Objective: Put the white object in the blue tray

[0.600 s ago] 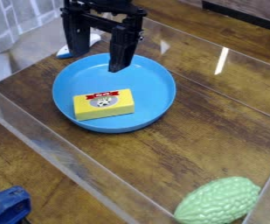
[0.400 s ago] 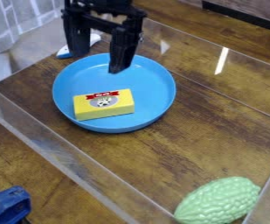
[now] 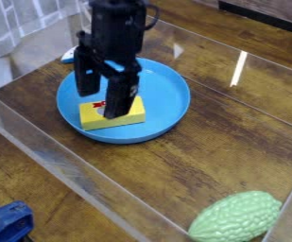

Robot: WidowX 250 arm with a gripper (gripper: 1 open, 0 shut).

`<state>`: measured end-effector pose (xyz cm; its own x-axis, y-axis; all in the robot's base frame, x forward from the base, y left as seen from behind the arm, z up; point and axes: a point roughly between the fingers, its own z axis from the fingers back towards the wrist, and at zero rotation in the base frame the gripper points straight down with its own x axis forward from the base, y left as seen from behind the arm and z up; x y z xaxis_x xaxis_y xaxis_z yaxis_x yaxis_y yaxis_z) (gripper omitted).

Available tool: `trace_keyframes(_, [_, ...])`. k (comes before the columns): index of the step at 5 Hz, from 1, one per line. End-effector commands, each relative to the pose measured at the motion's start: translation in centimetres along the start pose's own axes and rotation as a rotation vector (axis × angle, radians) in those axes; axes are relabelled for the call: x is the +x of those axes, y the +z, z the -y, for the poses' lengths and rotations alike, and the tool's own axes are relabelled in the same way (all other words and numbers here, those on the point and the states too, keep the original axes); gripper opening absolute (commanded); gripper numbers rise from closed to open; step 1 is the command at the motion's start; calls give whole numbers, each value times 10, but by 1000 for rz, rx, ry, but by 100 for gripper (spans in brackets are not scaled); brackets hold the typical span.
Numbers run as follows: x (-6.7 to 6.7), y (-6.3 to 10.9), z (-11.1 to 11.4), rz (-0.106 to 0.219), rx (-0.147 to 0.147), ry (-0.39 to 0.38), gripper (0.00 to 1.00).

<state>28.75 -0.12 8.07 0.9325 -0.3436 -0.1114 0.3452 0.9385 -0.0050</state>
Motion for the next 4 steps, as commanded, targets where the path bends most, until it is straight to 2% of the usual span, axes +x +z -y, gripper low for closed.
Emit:
trace_keyframes(1, [1, -4, -17, 45, 25, -52, 100])
trace_keyframes(2, [-4, -8, -40, 50, 28, -31, 100])
trace_keyframes(3, [2, -22, -54, 57, 35, -48, 100])
trace_keyframes(4, [7, -32, -59, 63, 51, -113, 100])
